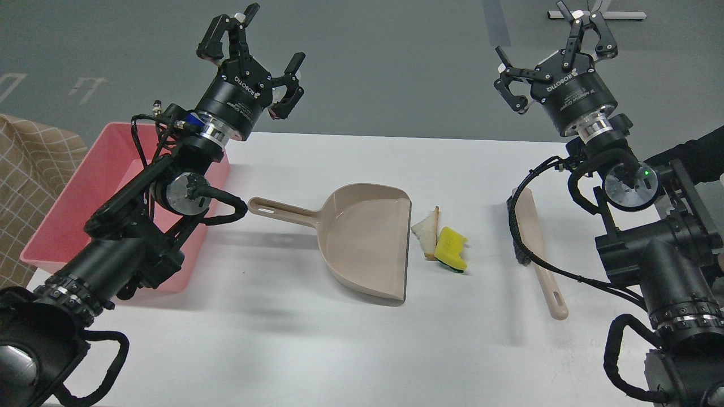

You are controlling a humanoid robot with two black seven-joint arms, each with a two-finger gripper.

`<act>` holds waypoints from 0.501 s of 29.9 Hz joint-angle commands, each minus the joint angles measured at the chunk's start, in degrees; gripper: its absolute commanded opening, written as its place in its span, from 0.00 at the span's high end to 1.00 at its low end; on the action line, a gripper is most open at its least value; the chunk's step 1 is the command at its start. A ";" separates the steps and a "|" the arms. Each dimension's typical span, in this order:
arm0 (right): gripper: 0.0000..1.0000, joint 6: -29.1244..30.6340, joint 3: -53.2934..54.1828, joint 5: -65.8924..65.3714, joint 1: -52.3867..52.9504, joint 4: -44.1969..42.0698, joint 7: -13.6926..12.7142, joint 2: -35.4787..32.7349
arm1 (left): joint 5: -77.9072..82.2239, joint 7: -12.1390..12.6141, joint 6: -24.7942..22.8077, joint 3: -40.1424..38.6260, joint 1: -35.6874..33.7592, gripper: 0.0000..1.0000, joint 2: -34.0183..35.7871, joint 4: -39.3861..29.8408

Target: Sweep and dump garbage into bin

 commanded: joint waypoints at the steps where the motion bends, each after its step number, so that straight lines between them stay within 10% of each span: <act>1: 0.00 0.00 0.00 0.00 0.01 -0.01 0.00 0.00 | 0.01 0.00 0.12 0.09 0.00 0.02 -0.07 0.03; 15: 0.00 0.00 0.00 0.00 0.01 -0.01 0.00 0.00 | 0.71 -0.18 0.30 0.27 0.09 0.02 0.02 0.03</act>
